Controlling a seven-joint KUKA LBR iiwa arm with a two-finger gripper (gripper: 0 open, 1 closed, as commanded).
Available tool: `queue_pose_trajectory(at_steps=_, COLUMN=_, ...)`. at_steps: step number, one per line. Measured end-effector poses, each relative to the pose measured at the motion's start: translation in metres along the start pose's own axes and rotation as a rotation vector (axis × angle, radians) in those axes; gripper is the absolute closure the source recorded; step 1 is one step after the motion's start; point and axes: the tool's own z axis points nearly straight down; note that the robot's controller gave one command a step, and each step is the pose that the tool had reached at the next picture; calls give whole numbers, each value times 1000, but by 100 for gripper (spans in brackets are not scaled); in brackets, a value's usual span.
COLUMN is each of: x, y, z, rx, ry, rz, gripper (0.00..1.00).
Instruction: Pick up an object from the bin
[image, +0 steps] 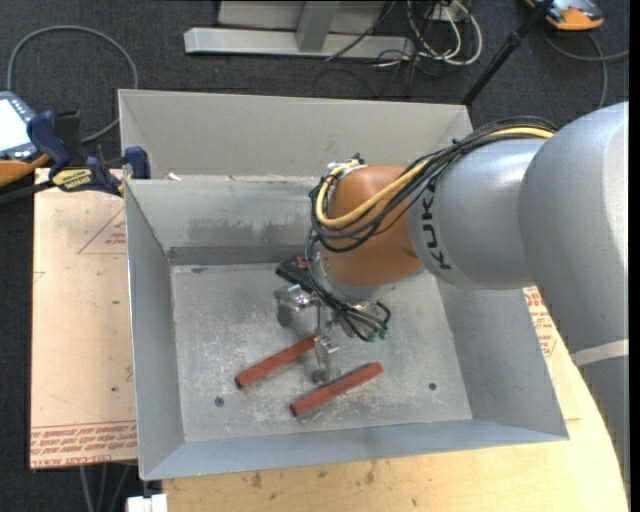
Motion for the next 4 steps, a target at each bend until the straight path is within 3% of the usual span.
queue_pose_trajectory(at_steps=1, x=-1, y=0, z=0, rx=0, ry=-1, rz=3, gripper=0)
queue_pose_trajectory(at_steps=2, x=-2, y=0, z=-2, rx=1, ry=-4, rz=3, gripper=100)
queue_pose_trajectory(at_steps=3, x=-3, y=0, z=-11, rx=0, ry=-3, rz=6, gripper=100)
queue_pose_trajectory(at_steps=4, x=-5, y=0, z=-57, rx=2, ry=-7, rz=8, gripper=100)
